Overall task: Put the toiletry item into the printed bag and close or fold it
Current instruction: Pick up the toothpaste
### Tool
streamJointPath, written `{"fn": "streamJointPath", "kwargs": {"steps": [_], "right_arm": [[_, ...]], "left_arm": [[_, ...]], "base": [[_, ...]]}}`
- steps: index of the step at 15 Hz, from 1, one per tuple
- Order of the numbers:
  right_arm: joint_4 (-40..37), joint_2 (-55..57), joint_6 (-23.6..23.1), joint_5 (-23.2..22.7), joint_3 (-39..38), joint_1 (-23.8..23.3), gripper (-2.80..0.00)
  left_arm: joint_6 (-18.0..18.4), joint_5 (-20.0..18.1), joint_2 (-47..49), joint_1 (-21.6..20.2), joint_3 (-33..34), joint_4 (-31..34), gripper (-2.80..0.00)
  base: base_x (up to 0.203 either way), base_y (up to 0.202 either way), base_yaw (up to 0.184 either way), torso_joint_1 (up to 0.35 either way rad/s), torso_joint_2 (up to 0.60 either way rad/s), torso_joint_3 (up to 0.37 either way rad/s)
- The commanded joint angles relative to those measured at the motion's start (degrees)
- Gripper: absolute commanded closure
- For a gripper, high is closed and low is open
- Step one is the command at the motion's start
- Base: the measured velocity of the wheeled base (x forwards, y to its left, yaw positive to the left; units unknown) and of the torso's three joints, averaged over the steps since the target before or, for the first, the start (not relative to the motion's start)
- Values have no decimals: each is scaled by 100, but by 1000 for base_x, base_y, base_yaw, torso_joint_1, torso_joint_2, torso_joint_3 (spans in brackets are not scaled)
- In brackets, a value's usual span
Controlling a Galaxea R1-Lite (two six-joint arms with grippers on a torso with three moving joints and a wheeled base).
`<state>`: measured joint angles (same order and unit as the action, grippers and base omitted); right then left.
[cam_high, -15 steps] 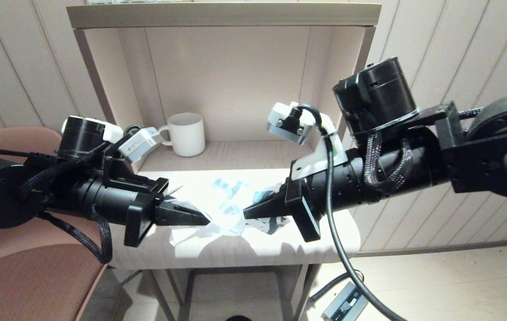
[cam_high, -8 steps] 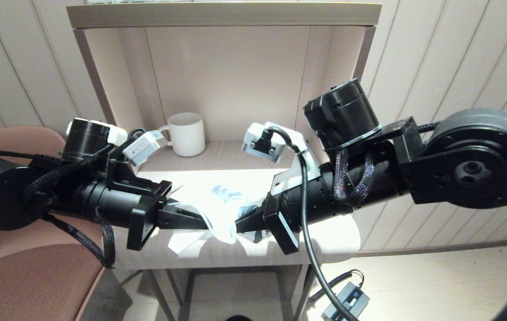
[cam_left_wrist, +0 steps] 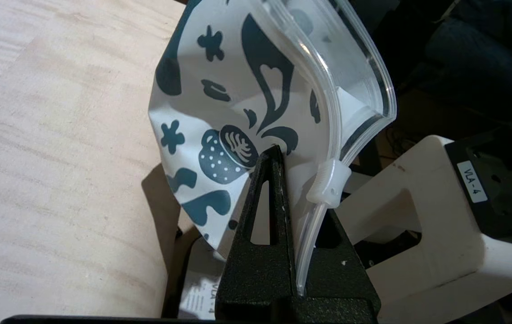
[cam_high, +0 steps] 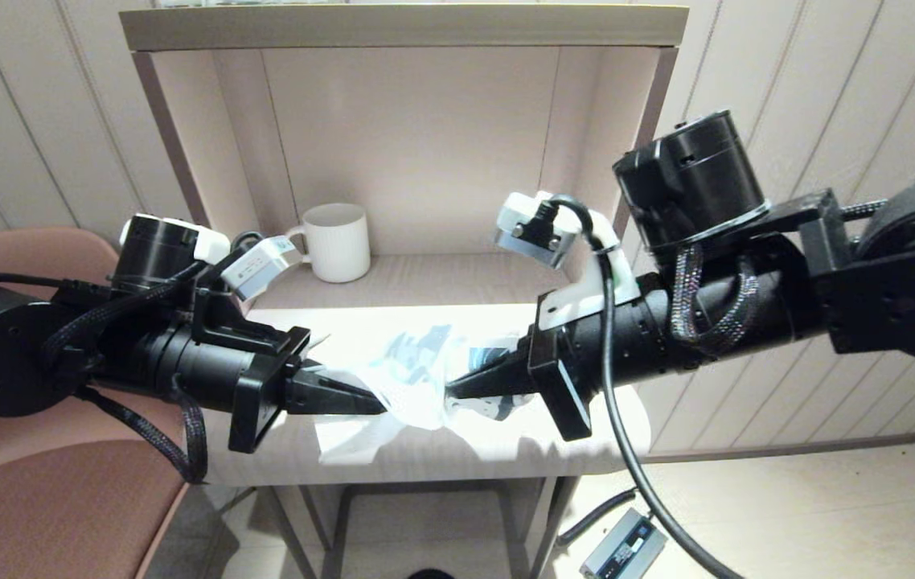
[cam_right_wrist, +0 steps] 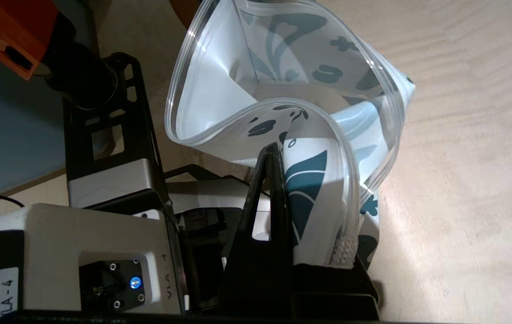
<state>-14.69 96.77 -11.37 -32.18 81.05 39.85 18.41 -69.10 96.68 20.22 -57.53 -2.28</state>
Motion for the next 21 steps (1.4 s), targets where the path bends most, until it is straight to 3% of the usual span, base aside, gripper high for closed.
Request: {"fn": "streamJointPath", "kwargs": {"steps": [1,7,8,14,17,21], "right_arm": [[-8,-366,-5,-34,-190,-130,0],[-8,-475,21,-34,-292,-135,0],[-8,-475,21,-34,-292,-127,0],[-8,-517,-5,-23,-292,-153,0],[-8,-621,21,-49,-283,-391,0],[-19,-896,43,-66,-261,-725,0]], "left_arm": [[5,-43,1,-1,-4,0,0],[-92,-43,-19,-1,5,-9,0],[-101,-43,-25,-1,3,-9,-280],[-48,-51,8,-10,-4,-13,-280],[-18,-39,0,-29,67,-32,-280],[-13,-25,48,-369,108,-156,-280]], "base": [[0,0,0,0,0,0],[0,0,0,0,0,0],[0,0,0,0,0,0],[0,0,0,0,0,0],[0,0,0,0,0,0],[0,0,0,0,0,0]]}}
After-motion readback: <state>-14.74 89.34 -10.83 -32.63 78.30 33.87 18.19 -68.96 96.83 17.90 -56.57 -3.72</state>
